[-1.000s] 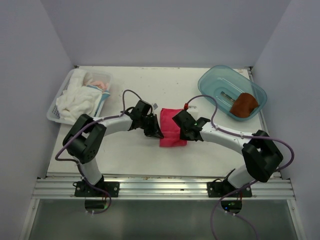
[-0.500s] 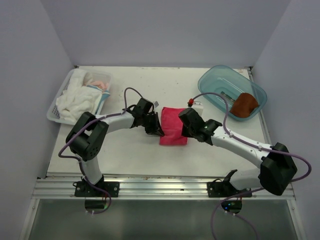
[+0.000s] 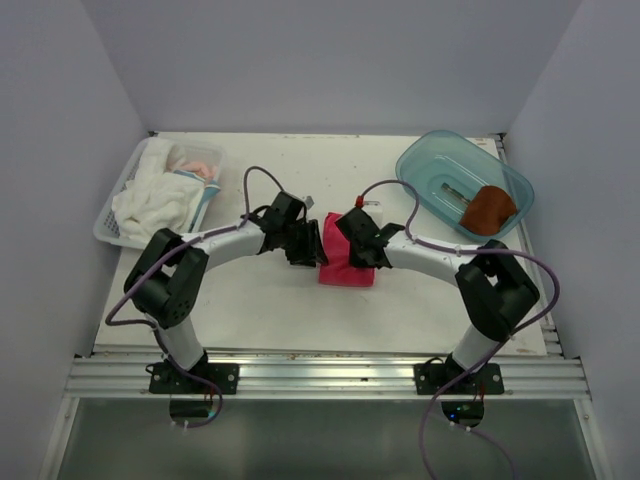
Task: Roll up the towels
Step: Roll the towel
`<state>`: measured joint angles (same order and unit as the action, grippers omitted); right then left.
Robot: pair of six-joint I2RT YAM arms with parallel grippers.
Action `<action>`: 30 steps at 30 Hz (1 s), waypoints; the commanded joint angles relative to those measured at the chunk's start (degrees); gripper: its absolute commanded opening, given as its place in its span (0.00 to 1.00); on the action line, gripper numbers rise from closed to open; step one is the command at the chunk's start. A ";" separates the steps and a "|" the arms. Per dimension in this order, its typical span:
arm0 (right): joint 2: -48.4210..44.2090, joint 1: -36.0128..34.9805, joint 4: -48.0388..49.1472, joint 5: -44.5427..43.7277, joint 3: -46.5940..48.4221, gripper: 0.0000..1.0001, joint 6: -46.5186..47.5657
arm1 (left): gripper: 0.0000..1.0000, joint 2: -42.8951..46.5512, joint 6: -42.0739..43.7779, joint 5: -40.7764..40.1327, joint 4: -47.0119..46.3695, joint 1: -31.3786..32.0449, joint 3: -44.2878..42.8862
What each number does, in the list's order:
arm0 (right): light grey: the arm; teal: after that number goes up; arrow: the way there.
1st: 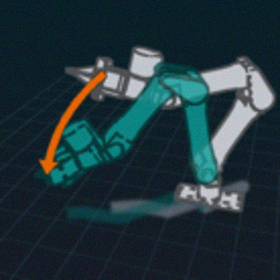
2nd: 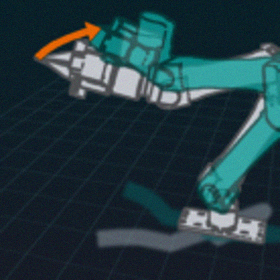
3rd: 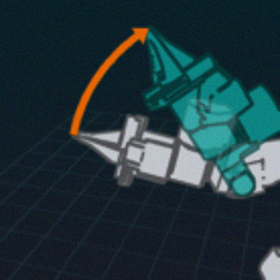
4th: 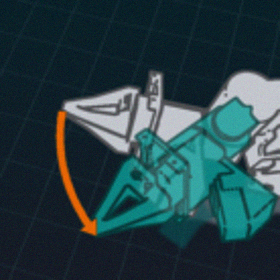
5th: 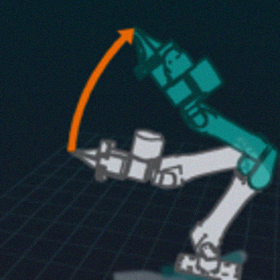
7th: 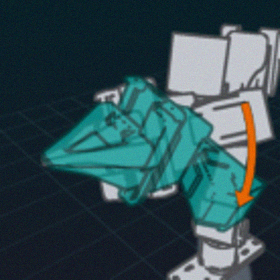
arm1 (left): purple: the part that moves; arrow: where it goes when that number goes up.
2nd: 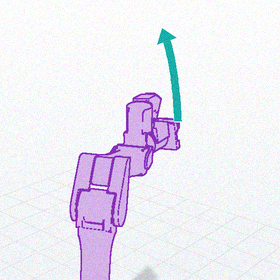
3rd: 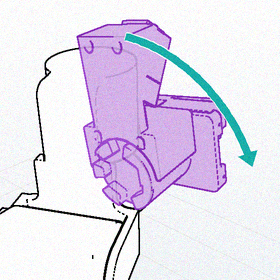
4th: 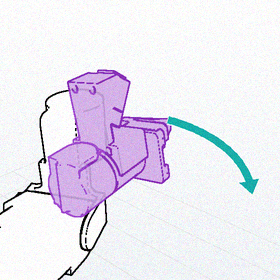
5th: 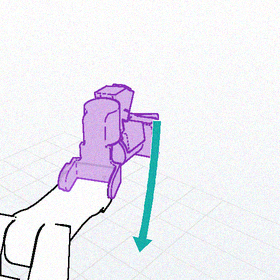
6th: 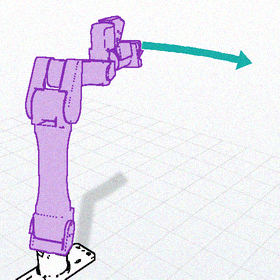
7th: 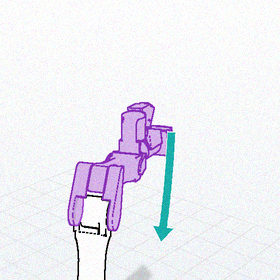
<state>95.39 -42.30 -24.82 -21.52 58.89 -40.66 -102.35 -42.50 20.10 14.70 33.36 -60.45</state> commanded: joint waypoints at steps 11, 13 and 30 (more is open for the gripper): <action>-8.11 0.38 1.70 -0.19 -0.53 0.19 -0.55 | 0.20 12.00 -4.25 6.44 -13.55 -0.23 7.62; -10.22 0.29 1.88 -0.28 -0.80 0.20 -0.91 | 0.15 11.03 -4.61 6.88 -16.08 0.12 7.27; 1.46 5.12 2.23 0.95 -1.41 0.13 -0.38 | 0.02 -8.66 2.86 5.39 -14.79 0.03 -4.60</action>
<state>95.15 -37.80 -23.55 -20.56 57.63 -41.76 -110.10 -42.57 25.87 1.85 33.45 -62.78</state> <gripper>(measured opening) 0.139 0.032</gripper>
